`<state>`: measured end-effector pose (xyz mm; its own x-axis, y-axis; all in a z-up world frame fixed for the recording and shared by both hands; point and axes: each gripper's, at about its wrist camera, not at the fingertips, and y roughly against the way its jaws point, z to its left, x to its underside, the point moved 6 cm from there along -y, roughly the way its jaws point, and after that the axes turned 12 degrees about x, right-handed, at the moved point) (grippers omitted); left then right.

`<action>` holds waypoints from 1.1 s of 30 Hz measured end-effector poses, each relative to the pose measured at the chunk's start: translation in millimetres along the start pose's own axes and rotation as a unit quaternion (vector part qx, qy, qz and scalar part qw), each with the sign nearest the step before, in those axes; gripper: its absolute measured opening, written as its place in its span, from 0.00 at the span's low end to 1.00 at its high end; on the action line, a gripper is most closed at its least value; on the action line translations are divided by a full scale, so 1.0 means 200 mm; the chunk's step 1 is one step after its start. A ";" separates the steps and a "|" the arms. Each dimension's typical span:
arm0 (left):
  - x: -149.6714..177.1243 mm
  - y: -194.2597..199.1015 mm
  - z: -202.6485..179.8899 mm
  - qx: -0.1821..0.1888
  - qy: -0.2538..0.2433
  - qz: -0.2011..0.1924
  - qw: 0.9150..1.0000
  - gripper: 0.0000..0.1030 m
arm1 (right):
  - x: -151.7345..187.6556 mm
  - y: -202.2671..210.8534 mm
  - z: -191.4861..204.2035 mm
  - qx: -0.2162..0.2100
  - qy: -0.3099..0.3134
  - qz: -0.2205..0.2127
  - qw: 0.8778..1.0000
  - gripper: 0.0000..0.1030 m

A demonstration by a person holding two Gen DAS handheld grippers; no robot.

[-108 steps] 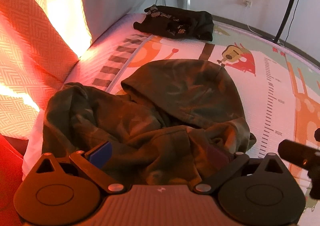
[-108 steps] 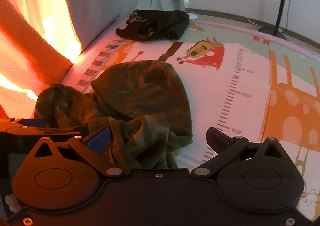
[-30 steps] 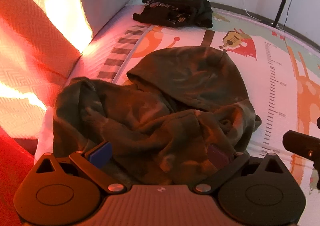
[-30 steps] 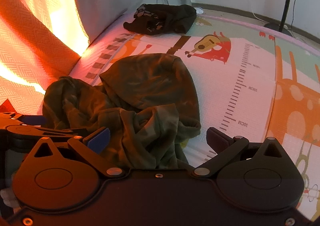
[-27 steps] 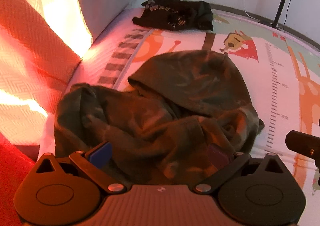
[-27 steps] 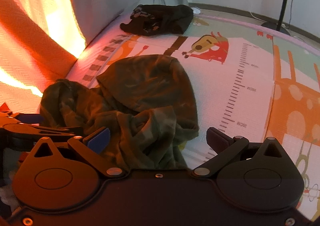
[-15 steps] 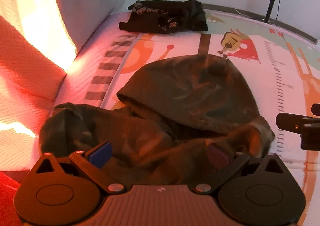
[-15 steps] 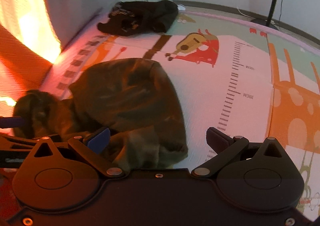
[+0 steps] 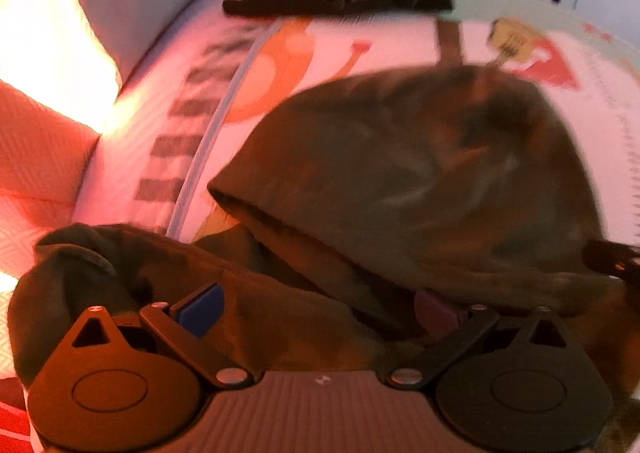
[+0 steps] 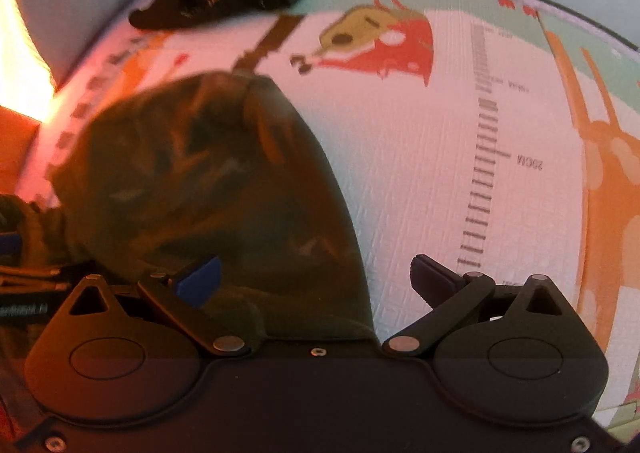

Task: Fold clothes
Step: 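Lower both grippers onto the hoodie and close them on its fabric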

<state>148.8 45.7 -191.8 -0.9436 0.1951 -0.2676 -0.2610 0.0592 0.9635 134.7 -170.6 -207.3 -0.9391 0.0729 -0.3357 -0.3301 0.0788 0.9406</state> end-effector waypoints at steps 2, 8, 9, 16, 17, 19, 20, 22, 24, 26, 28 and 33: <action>0.01 -0.06 0.02 0.003 0.000 0.012 1.000 1.00 | 0.03 -0.05 0.01 0.008 0.004 0.012 1.000 0.97; 0.01 -0.16 0.04 0.007 -0.002 0.022 1.000 1.00 | 0.13 -0.18 0.05 0.003 -0.026 0.048 0.999 0.94; 0.02 -0.17 0.04 0.007 -0.003 0.023 1.000 1.00 | 0.14 -0.20 0.05 -0.004 -0.040 0.054 0.998 0.92; 0.04 -0.18 0.00 0.000 -0.022 0.018 1.000 0.89 | 0.17 -0.20 0.11 0.016 -0.029 0.024 0.999 0.64; 0.04 -0.18 0.00 0.001 -0.023 0.018 1.000 0.87 | 0.16 -0.20 0.11 0.013 -0.025 0.021 0.999 0.58; 0.04 -0.17 -0.01 0.002 -0.024 0.017 1.000 0.79 | 0.15 -0.18 0.13 0.008 -0.017 0.017 1.000 0.40; 0.04 -0.16 -0.01 0.002 -0.025 0.017 1.000 0.77 | 0.15 -0.17 0.14 0.006 -0.015 0.016 1.000 0.38; 0.05 -0.15 -0.02 0.001 -0.028 0.016 0.999 0.68 | 0.15 -0.16 0.15 0.006 -0.013 0.014 1.000 0.34; 0.05 -0.14 -0.04 -0.002 -0.031 0.014 0.999 0.62 | 0.15 -0.15 0.16 0.007 -0.011 0.009 1.000 0.30; 0.05 -0.13 -0.05 -0.004 -0.033 0.012 0.999 0.55 | 0.15 -0.15 0.17 0.007 -0.007 0.002 1.000 0.27; 0.04 -0.13 -0.07 -0.004 -0.037 0.013 0.999 0.48 | 0.15 -0.14 0.16 0.007 -0.002 -0.005 1.000 0.25; 0.03 -0.11 -0.12 -0.006 -0.052 0.016 0.999 0.32 | 0.16 -0.11 0.15 0.013 0.024 -0.020 0.999 0.23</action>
<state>143.5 22.2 -215.6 -0.9253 0.2968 -0.2359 -0.2349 0.0396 0.9712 113.9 -140.1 -240.1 -0.9291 0.0209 -0.3691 -0.3651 0.1059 0.9249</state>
